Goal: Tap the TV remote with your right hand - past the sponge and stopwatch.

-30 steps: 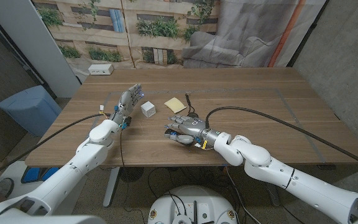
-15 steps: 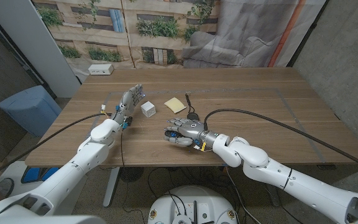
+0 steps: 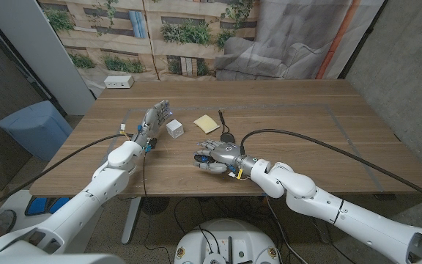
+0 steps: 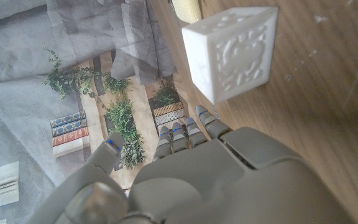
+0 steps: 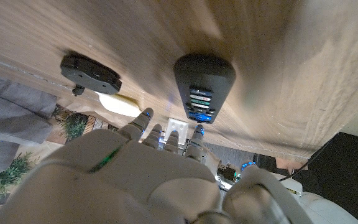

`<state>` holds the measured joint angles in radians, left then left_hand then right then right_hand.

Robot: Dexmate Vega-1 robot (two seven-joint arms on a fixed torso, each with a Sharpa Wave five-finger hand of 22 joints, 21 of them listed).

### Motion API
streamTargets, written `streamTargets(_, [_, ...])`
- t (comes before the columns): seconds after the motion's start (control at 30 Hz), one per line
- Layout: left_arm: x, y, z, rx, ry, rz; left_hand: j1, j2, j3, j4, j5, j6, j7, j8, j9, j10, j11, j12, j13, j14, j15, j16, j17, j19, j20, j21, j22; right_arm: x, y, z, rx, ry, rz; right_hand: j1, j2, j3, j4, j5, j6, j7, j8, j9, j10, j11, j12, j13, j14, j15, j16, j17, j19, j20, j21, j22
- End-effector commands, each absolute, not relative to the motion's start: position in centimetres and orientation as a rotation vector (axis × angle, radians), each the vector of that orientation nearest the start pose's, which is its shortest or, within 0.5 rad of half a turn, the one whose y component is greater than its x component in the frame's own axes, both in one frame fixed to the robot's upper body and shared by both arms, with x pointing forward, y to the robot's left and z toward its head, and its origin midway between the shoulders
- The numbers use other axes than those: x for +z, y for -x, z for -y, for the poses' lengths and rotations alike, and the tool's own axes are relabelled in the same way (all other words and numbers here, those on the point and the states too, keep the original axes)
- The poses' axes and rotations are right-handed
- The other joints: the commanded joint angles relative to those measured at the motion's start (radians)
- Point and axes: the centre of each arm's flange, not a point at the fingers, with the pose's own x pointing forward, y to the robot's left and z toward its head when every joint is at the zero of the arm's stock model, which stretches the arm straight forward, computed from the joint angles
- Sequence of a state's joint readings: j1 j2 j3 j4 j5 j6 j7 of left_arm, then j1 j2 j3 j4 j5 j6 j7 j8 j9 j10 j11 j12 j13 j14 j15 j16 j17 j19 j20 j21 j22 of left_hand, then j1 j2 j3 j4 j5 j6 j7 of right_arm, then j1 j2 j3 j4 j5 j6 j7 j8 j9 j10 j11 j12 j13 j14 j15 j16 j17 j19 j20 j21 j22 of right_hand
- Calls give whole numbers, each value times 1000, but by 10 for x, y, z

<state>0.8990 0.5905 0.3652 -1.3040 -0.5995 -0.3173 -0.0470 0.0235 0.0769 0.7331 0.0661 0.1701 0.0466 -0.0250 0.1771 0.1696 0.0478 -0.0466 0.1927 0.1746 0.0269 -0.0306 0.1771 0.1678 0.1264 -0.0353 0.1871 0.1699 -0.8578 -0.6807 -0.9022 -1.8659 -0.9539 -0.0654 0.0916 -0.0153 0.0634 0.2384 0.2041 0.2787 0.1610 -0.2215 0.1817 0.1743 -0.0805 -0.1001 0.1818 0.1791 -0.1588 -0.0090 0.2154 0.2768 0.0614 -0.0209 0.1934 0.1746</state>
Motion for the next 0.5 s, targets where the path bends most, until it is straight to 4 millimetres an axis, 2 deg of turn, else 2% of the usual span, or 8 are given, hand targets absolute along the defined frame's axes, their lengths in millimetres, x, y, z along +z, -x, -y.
streamTargets(0.03, [-58,-641,-319,-194,-76,563,-6,62,4,3,5,10,0,4,4,9,2,-1,1,7,-18,0,2,1,-3,5,2,-130,-532,50,393,1722,841,-9,130,-1,-1,7,9,1,4,3,7,-2,7,2,-1,5,9,4,9,4,10,4])
streamTargets(0.5, [-59,-641,-318,-192,-72,557,-7,64,5,5,6,13,4,5,4,11,4,0,2,10,-16,1,2,1,-2,5,2,-134,-536,53,420,1702,808,-9,129,-3,-1,9,8,1,2,3,-1,2,4,2,-3,6,10,6,9,6,10,4])
